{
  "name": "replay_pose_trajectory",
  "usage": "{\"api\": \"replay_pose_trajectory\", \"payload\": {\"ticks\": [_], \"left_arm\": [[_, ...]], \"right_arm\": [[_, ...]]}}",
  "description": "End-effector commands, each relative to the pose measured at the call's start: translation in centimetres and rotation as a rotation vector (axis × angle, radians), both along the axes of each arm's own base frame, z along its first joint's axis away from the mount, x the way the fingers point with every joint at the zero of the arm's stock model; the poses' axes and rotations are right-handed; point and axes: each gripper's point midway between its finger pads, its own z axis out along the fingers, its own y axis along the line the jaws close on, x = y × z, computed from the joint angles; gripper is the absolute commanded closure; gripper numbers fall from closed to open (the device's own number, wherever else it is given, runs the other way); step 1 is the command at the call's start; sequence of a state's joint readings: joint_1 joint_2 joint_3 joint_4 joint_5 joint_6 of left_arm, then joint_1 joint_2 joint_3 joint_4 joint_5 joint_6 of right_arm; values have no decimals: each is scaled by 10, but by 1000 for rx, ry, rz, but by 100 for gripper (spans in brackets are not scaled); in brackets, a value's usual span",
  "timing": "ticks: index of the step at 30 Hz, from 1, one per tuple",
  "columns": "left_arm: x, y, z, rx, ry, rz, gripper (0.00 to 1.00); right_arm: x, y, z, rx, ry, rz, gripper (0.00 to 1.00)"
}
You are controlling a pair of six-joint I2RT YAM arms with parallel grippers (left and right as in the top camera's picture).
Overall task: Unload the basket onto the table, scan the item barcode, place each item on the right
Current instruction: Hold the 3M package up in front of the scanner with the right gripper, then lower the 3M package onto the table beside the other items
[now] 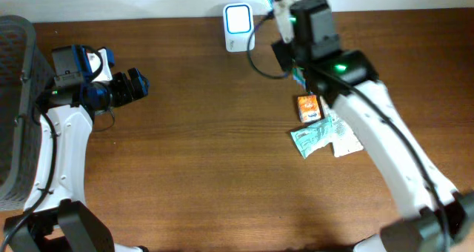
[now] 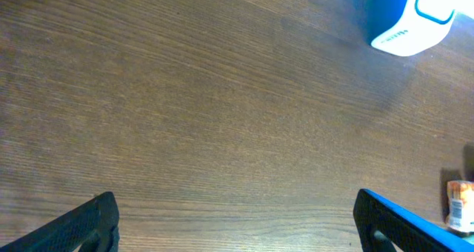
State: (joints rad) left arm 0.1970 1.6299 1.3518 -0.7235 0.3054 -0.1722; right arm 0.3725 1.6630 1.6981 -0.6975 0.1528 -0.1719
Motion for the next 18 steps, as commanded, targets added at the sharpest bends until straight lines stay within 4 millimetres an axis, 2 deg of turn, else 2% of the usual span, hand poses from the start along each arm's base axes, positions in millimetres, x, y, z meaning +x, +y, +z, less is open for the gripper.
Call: {"api": "replay_pose_trajectory", "payload": {"ticks": [1, 3, 5, 8, 9, 10, 13, 15, 16, 18], "left_arm": [[-1, 1, -5, 2, 10, -6, 1], [-1, 1, -5, 2, 10, -6, 1], [-1, 1, -5, 2, 10, -6, 1], [-1, 1, -5, 2, 10, -6, 1], [-1, 1, -5, 2, 10, -6, 1], [-1, 1, -5, 2, 10, -6, 1], [-1, 1, -5, 2, 10, -6, 1], [-1, 1, -5, 2, 10, -6, 1], [-1, 1, -5, 2, 10, -6, 1], [-1, 1, -5, 2, 10, -6, 1]], "right_arm": [[-43, 15, -16, 248, 240, 116, 96], [-66, 5, -46, 277, 422, 110, 96], [-79, -6, -79, 258, 563, 67, 96], [-90, -10, -116, 246, 675, 34, 96], [-101, -12, -145, 236, 753, 11, 96], [-105, -13, -159, 243, 785, -17, 96], [-114, -19, -191, 257, 824, -70, 96], [-117, -43, -213, 234, 835, -178, 96], [-116, -50, -218, 227, 831, -199, 96], [-112, -80, -224, 170, 809, -288, 95]]}}
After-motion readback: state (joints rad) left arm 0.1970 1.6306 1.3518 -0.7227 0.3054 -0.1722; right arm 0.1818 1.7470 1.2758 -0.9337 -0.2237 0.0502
